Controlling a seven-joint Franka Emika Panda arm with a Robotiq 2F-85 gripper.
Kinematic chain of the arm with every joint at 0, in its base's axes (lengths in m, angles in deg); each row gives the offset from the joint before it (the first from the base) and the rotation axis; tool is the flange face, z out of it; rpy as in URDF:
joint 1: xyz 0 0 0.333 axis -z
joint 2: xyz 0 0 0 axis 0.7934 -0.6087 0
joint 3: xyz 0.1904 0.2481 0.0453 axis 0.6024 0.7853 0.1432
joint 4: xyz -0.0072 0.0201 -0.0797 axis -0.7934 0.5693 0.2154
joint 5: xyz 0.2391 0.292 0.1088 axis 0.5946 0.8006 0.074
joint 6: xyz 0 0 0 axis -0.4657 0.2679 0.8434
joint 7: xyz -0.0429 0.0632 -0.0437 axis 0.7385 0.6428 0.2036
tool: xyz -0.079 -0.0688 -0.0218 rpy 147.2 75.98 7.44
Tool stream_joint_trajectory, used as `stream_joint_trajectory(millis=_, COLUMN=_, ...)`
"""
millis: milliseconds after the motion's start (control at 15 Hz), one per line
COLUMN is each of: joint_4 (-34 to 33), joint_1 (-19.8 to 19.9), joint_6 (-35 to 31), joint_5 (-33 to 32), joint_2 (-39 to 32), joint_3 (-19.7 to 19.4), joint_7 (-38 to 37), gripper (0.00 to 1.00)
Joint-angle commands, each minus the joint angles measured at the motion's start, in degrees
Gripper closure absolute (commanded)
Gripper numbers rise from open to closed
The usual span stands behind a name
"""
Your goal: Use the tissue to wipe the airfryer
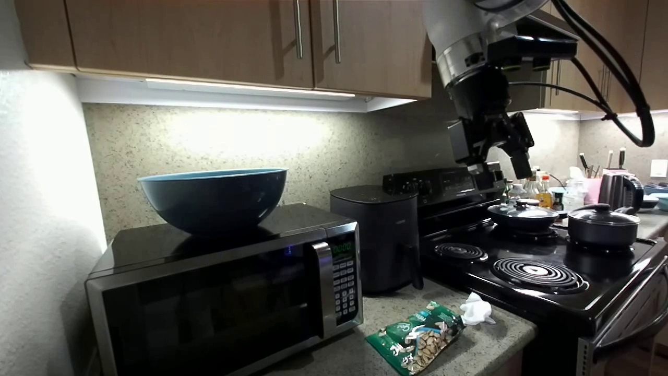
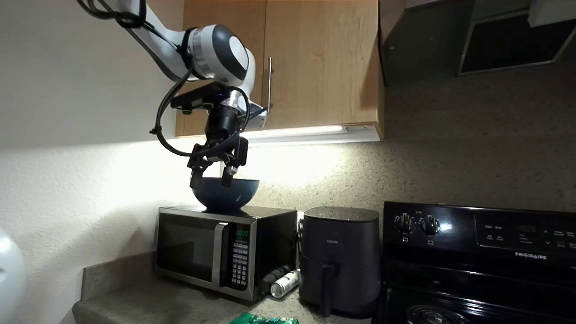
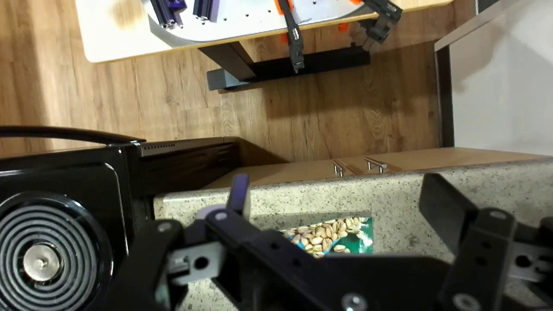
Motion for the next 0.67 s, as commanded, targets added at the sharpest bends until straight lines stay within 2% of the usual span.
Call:
stream_joint_trajectory(millis=0, joint_4=0.0, joint_1=0.3, joint_6=0.1, joint_5=0.2, joint_2=-0.3, joint_3=-0.5, joint_7=0.0, gripper=0.00)
stream_joint_trajectory(millis=267, joint_4=0.0, joint_1=0.2, joint_6=0.1, joint_5=0.5, joint_2=-0.3, joint_3=-0.3, joint_7=-0.6, gripper=0.00)
stream_joint_trajectory(millis=600, joint_4=0.8, joint_1=2.5, joint_6=-4.1, joint_5=-0.8, joint_2=-7.7, joint_3=-1.7, joint_7=-4.7, gripper=0.00)
